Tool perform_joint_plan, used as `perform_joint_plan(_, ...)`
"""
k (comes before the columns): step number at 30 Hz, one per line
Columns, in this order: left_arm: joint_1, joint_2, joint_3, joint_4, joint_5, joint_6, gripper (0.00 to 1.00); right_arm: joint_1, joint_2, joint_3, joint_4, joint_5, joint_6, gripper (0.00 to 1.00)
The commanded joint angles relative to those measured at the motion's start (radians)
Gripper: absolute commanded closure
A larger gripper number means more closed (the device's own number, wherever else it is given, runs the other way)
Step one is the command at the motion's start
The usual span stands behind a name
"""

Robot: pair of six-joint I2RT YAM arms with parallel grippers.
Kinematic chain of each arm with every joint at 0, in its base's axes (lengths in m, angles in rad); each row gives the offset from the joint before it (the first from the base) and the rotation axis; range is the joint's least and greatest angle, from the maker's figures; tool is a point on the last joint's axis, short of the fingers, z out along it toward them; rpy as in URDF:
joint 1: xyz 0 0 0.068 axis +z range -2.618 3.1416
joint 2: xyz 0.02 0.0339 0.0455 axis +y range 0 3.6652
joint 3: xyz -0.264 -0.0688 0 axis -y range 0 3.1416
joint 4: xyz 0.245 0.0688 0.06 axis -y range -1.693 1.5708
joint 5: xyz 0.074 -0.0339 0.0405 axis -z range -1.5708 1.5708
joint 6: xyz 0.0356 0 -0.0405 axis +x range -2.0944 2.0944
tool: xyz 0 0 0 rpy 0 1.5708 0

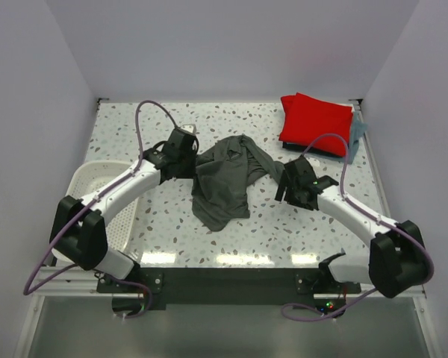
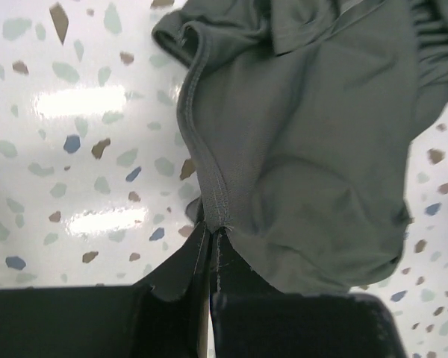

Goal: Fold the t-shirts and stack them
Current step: Flatten the tshirt out

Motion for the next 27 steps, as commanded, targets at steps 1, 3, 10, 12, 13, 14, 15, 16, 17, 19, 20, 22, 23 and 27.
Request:
perform_joint_plan(1,0.021,0.008,-0.024,-0.012,0.011,0.030,1.00,-0.026,0.048,0.066,0.064,-0.011,-0.046,0.24)
perform_joint_plan(3,0.027,0.015,-0.012,-0.015,0.013,0.042,1.00,-0.043,0.072,0.084,0.061,-0.001,-0.058,0.25)
perform_joint_plan(10,0.042,0.041,0.005,-0.004,0.057,0.065,1.00,-0.163,0.141,0.089,0.110,-0.068,-0.107,0.31)
perform_joint_plan(12,0.050,0.048,0.002,0.000,0.073,0.068,1.00,-0.172,0.163,0.107,0.110,-0.074,-0.121,0.35)
perform_joint_plan(13,0.051,0.051,0.000,0.003,0.077,0.070,1.00,-0.175,0.186,0.112,0.109,-0.071,-0.126,0.36)
perform_joint_plan(14,0.054,0.052,0.000,0.005,0.085,0.072,1.00,-0.178,0.197,0.121,0.104,-0.071,-0.127,0.38)
perform_joint_plan(15,0.061,0.058,0.000,0.008,0.089,0.073,1.00,-0.183,0.209,0.123,0.103,-0.073,-0.127,0.39)
perform_joint_plan(16,0.062,0.060,0.000,0.008,0.093,0.073,1.00,-0.192,0.224,0.124,0.106,-0.080,-0.126,0.41)
perform_joint_plan(17,0.065,0.061,0.000,0.008,0.099,0.075,1.00,-0.196,0.233,0.124,0.106,-0.086,-0.126,0.42)
perform_joint_plan(19,0.073,0.067,0.000,0.013,0.103,0.076,1.00,-0.207,0.246,0.124,0.109,-0.094,-0.124,0.44)
perform_joint_plan(20,0.076,0.071,0.000,0.014,0.111,0.076,1.00,-0.210,0.252,0.124,0.112,-0.094,-0.121,0.45)
perform_joint_plan(22,0.084,0.078,0.003,0.017,0.117,0.078,1.00,-0.222,0.255,0.123,0.112,-0.099,-0.121,0.46)
perform_joint_plan(23,0.087,0.083,0.003,0.017,0.125,0.078,1.00,-0.226,0.255,0.118,0.113,-0.103,-0.121,0.46)
perform_joint_plan(27,0.104,0.098,0.005,0.026,0.139,0.082,1.00,-0.238,0.260,0.104,0.127,-0.122,-0.121,0.47)
